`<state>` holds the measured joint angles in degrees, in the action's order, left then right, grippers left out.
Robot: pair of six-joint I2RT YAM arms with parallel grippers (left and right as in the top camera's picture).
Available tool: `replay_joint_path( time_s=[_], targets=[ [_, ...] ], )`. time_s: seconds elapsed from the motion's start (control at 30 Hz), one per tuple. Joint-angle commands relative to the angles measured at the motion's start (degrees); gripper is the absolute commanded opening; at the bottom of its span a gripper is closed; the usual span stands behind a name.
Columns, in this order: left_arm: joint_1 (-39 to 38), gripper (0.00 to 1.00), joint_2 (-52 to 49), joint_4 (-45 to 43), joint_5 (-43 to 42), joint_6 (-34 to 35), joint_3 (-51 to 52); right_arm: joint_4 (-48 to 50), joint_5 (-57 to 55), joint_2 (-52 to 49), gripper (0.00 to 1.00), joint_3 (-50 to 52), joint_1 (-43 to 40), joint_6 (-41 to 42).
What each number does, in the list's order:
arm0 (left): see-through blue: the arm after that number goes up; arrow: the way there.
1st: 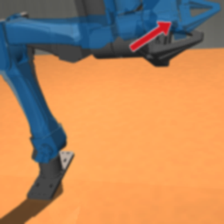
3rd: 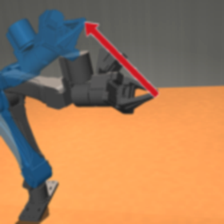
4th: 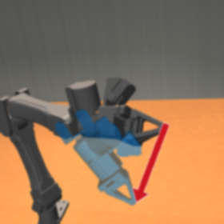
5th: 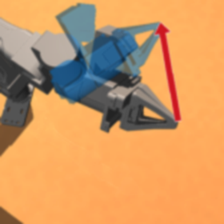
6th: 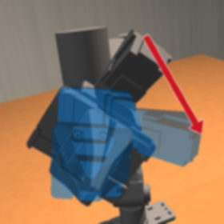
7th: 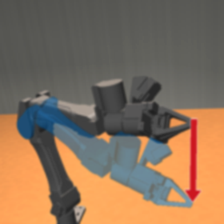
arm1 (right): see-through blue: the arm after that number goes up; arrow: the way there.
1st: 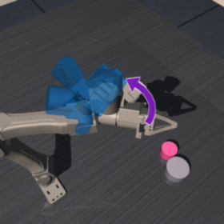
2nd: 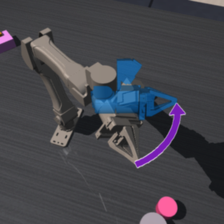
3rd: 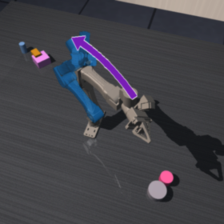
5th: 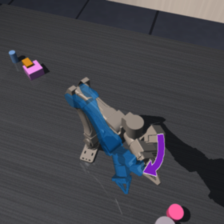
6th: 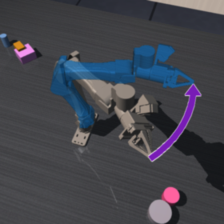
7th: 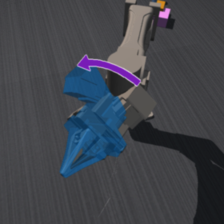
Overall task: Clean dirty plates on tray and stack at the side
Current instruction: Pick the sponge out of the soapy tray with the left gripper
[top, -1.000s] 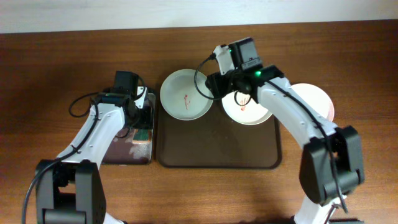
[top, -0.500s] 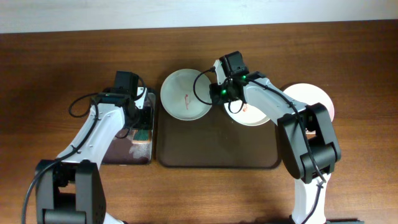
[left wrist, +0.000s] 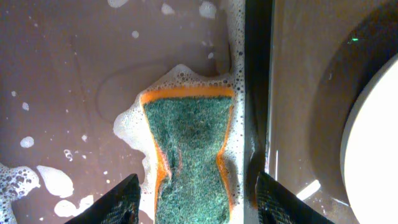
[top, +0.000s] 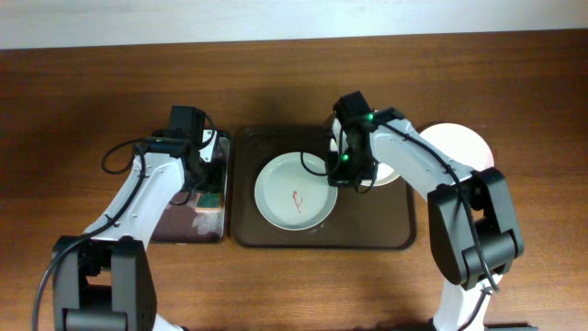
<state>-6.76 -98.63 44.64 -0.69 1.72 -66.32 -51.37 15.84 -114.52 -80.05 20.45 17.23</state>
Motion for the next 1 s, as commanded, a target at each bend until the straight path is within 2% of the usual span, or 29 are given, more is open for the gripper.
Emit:
replay_joint_path(
  time_s=[0.0,0.03,0.07,0.13,0.17,0.27,0.37,0.47,0.53,0.57,0.63,0.87,0.97],
  targets=[
    [0.0,0.57,0.4,0.5,-0.7,0.0,-0.5,2.6,-1.1,0.7,0.04,4.1,0.2,13.3],
    [0.0,0.57,0.4,0.5,-0.7,0.0,-0.5,2.8,0.4,0.7,0.04,4.6,0.2,16.5],
    [0.0,0.57,0.4,0.5,-0.7,0.0,-0.5,2.7,3.1,0.7,0.04,4.6,0.2,16.4],
    [0.0,0.57,0.4,0.4,-0.7,0.0,-0.5,0.5,7.6,0.7,0.21,4.6,0.2,16.0],
    [0.0,0.57,0.4,0.4,-0.7,0.0,-0.5,-1.1,7.5,0.7,0.37,4.6,0.2,15.6],
    [0.0,0.57,0.4,0.4,-0.7,0.0,-0.5,1.7,3.5,0.7,0.41,4.6,0.1,8.8],
    [0.0,0.57,0.4,0.4,-0.7,0.0,-0.5,7.4,-5.2,0.7,0.41,4.6,0.1,6.5],
    [0.0,0.57,0.4,0.4,-0.7,0.0,-0.5,10.4,-8.6,0.7,0.38,4.6,0.1,6.5],
    [0.0,0.57,0.4,0.4,-0.7,0.0,-0.5,10.9,-8.6,0.7,0.18,4.6,0.2,6.6],
    [0.0,0.57,0.4,0.4,-0.7,0.0,-0.5,10.4,-8.0,0.7,0.11,4.6,0.2,6.5],
    [0.0,0.57,0.4,0.4,-0.7,0.0,-0.5,9.9,-5.7,0.7,0.04,4.7,0.2,6.5],
    [-0.2,0.56,-0.2,-0.2,-1.5,0.0,0.9,7.4,-3.4,0.7,0.04,4.7,0.2,6.6],
    [-0.4,0.52,-0.5,-1.6,-1.5,0.0,3.0,7.4,-3.4,0.7,0.04,4.7,0.2,6.6]
  ],
)
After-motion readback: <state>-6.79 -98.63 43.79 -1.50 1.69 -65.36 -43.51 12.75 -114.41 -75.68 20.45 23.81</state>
